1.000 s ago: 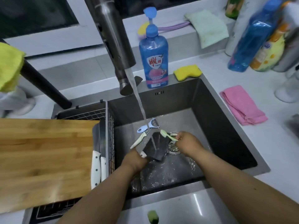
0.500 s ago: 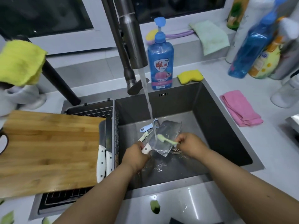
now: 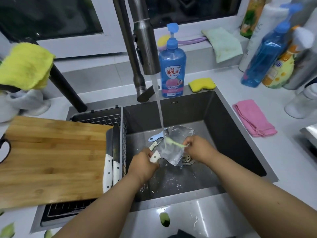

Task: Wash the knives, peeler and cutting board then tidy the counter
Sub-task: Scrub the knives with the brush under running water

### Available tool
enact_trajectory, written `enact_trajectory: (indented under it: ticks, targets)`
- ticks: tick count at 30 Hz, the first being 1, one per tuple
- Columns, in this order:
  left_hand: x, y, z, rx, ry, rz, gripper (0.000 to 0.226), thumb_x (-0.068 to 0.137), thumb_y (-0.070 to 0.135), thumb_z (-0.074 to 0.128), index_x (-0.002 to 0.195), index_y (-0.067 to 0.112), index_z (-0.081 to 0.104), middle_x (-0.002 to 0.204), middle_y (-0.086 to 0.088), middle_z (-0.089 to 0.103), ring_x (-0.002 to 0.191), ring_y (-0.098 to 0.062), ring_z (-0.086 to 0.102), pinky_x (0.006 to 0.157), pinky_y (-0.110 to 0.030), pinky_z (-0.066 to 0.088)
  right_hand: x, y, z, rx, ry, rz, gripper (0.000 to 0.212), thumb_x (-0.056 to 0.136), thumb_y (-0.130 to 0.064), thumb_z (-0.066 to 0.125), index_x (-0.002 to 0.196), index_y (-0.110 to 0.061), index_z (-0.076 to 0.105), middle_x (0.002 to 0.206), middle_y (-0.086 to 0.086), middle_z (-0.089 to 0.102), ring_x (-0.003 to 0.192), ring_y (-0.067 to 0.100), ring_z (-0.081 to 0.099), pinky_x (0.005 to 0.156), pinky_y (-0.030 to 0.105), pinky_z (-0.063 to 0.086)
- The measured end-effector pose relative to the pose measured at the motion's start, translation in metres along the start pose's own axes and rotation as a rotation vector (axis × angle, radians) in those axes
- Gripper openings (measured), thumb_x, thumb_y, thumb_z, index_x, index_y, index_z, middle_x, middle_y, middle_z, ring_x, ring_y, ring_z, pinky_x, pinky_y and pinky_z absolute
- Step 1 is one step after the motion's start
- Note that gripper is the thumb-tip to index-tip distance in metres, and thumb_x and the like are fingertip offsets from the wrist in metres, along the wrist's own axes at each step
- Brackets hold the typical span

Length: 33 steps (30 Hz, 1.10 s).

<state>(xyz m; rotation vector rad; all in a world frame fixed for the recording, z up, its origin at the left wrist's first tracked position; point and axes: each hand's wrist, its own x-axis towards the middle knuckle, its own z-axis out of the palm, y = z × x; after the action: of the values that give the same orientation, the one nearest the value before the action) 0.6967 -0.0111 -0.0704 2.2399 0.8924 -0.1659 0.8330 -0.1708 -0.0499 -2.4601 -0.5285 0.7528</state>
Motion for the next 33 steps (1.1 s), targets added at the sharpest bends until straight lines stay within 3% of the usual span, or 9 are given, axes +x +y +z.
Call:
enact_trajectory:
  ticks: [3,7,12,14,17,22,27,31,33]
  targets:
    - [-0.001,0.001,-0.005,0.021,0.022,0.021,0.024,0.074,0.025,0.071,0.079,0.023,0.048,0.078,-0.002,0.062,0.068,-0.024,0.060,0.053,-0.027,0.043,0.005,0.005,-0.013,-0.090,0.150,0.022,0.015,0.086,-0.011,0.058,0.094,-0.014,0.069,0.090,0.008,0.068,0.087,0.029,0.063,0.066,0.026,0.043]
    - [-0.002,0.000,-0.010,0.061,0.032,0.045,0.027,0.075,0.033,0.073,0.083,0.022,0.049,0.080,0.000,0.062,0.074,-0.024,0.059,0.057,-0.026,0.035,0.002,-0.005,-0.009,-0.084,0.008,0.011,0.011,0.085,-0.010,0.058,0.086,-0.015,0.067,0.072,0.002,0.059,0.067,0.022,0.055,0.046,0.021,0.042]
    - [-0.003,0.000,-0.015,0.056,0.044,0.053,0.025,0.076,0.030,0.073,0.084,0.021,0.051,0.082,0.000,0.062,0.072,-0.021,0.059,0.050,-0.024,0.035,0.015,-0.001,-0.018,-0.074,0.136,0.050,0.015,0.086,-0.013,0.057,0.096,-0.012,0.069,0.090,0.011,0.068,0.088,0.031,0.063,0.068,0.027,0.042]
    - [-0.004,0.001,-0.017,0.062,0.052,0.065,0.025,0.076,0.030,0.073,0.086,0.020,0.052,0.081,0.001,0.061,0.071,-0.020,0.057,0.048,-0.022,0.033,0.015,-0.002,-0.018,-0.057,0.134,0.043,0.012,0.085,-0.013,0.058,0.091,-0.014,0.069,0.087,0.010,0.069,0.086,0.031,0.064,0.066,0.027,0.044]
    - [-0.004,0.001,-0.018,0.045,0.059,0.066,0.026,0.076,0.032,0.073,0.084,0.020,0.051,0.083,-0.001,0.064,0.073,-0.022,0.058,0.054,-0.026,0.035,0.014,-0.012,-0.009,-0.012,0.024,-0.025,0.010,0.084,-0.013,0.062,0.080,-0.021,0.067,0.066,-0.002,0.062,0.063,0.020,0.059,0.051,0.020,0.039]
    - [-0.003,-0.002,-0.020,0.017,0.068,0.060,0.029,0.075,0.034,0.073,0.074,0.025,0.046,0.077,0.001,0.062,0.071,-0.020,0.057,0.055,-0.026,0.034,0.024,-0.008,-0.025,-0.072,0.225,-0.006,0.018,0.087,-0.008,0.054,0.099,-0.007,0.068,0.091,0.013,0.067,0.086,0.031,0.061,0.064,0.026,0.038]
    - [-0.002,-0.008,-0.022,0.022,0.066,0.072,0.025,0.075,0.032,0.073,0.079,0.022,0.050,0.078,-0.001,0.063,0.072,-0.022,0.059,0.055,-0.027,0.037,0.024,-0.020,-0.014,-0.039,0.033,-0.036,0.010,0.085,-0.011,0.061,0.089,-0.017,0.068,0.081,0.004,0.064,0.066,0.018,0.055,0.052,0.023,0.038]
    - [-0.002,-0.009,-0.024,0.015,0.076,0.067,0.025,0.075,0.031,0.073,0.082,0.020,0.052,0.078,0.000,0.064,0.072,-0.021,0.060,0.056,-0.027,0.040,0.027,-0.017,-0.017,-0.081,0.165,-0.022,0.015,0.088,-0.010,0.056,0.099,-0.011,0.067,0.092,0.012,0.068,0.077,0.025,0.056,0.064,0.029,0.039]
    - [-0.001,-0.008,-0.025,0.021,0.072,0.065,0.023,0.075,0.030,0.073,0.083,0.019,0.053,0.078,0.001,0.063,0.070,-0.019,0.059,0.054,-0.026,0.038,0.024,-0.015,-0.016,-0.064,0.194,-0.006,0.014,0.089,-0.009,0.056,0.099,-0.010,0.065,0.087,0.011,0.065,0.077,0.026,0.055,0.061,0.028,0.038]
